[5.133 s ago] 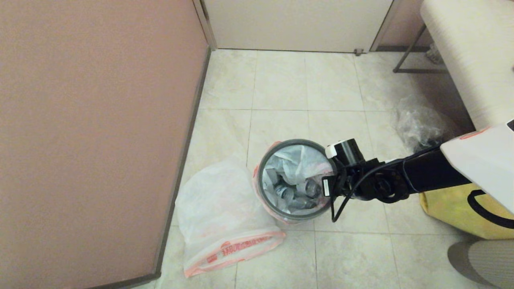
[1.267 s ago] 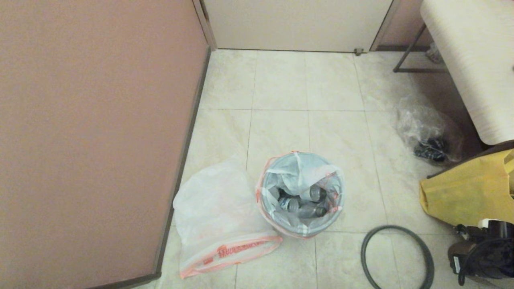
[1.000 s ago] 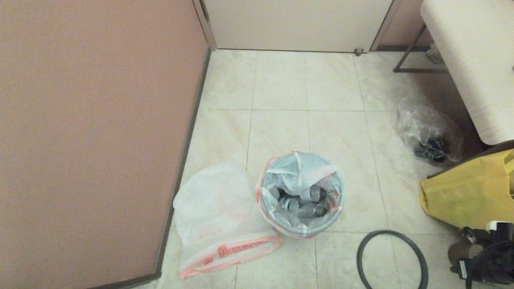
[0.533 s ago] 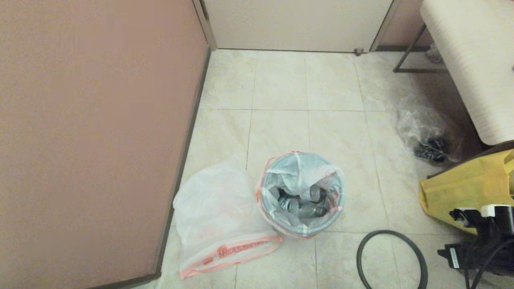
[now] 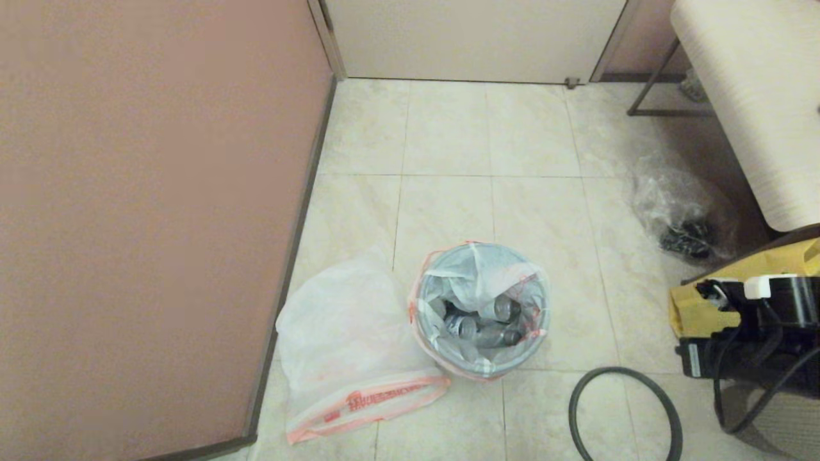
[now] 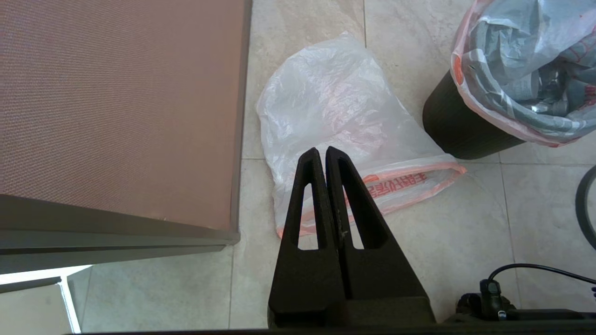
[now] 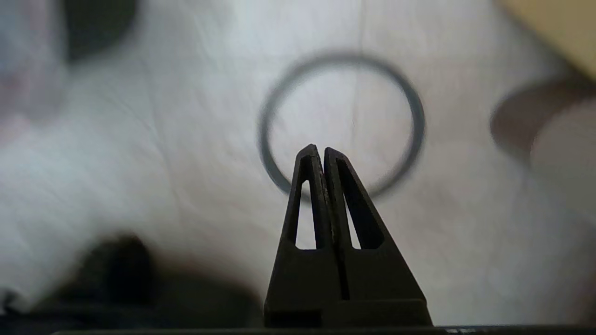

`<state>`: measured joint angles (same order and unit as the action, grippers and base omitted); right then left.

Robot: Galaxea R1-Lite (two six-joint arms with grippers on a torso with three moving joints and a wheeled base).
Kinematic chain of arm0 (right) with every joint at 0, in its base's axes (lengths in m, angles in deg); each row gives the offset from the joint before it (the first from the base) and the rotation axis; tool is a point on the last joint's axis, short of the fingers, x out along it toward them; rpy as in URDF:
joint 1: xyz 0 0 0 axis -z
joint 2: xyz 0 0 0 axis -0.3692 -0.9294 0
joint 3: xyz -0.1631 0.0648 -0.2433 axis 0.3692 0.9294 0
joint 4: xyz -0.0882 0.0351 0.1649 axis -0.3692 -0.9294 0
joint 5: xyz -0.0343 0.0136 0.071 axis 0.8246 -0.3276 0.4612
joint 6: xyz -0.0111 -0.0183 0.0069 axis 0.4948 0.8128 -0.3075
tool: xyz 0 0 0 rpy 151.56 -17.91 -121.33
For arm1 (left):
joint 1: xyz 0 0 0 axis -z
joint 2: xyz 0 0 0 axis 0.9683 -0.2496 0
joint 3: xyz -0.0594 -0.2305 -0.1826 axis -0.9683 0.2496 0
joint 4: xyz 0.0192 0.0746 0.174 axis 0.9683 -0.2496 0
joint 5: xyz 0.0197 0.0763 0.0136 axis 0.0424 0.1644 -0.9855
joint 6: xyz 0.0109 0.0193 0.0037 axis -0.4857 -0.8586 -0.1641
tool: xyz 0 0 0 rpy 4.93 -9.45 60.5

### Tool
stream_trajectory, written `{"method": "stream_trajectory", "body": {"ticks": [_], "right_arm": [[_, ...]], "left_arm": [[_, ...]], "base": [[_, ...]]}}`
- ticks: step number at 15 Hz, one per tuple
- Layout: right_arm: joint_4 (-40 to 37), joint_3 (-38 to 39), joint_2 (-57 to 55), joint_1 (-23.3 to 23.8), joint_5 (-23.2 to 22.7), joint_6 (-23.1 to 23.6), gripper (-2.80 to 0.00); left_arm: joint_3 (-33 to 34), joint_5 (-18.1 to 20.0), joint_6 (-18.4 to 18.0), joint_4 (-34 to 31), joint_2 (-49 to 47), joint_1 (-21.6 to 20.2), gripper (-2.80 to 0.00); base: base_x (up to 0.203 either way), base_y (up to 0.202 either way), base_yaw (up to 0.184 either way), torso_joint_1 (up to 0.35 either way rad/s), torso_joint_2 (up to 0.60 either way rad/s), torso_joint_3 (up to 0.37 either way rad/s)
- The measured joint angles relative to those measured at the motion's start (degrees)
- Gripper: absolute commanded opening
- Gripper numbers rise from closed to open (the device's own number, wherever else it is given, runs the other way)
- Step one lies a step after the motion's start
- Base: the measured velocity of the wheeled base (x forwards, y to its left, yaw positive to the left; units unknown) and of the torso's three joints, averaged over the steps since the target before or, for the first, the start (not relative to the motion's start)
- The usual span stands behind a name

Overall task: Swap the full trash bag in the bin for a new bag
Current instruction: Place the trash bag on the floor

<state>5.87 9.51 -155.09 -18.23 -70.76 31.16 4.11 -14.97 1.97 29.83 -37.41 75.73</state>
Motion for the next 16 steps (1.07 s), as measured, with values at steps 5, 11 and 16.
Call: {"method": "stream_trajectory", "body": {"ticks": [5, 11, 16], "right_arm": [[-5.8, -10.4, -0.4, -6.3, -4.8, -8.2, -2.80], [-6.1, -15.1, -4.1, -10.2, -7.6, -11.9, -2.80], [-8.5, -17.8, -4.8, -15.5, -4.6, -12.1, -2.80]], "left_arm": [[0.0, 0.0, 0.0, 0.0, 0.0, 0.0, -2.80], [0.0, 0.0, 0.0, 0.0, 0.0, 0.0, -2.80], [0.0, 0.0, 0.0, 0.0, 0.0, 0.0, -2.80]], "base": [[0.000, 0.000, 0.000, 0.000, 0.00, 0.000], [0.000, 0.000, 0.000, 0.000, 0.00, 0.000], [0.000, 0.000, 0.000, 0.000, 0.00, 0.000]]}}
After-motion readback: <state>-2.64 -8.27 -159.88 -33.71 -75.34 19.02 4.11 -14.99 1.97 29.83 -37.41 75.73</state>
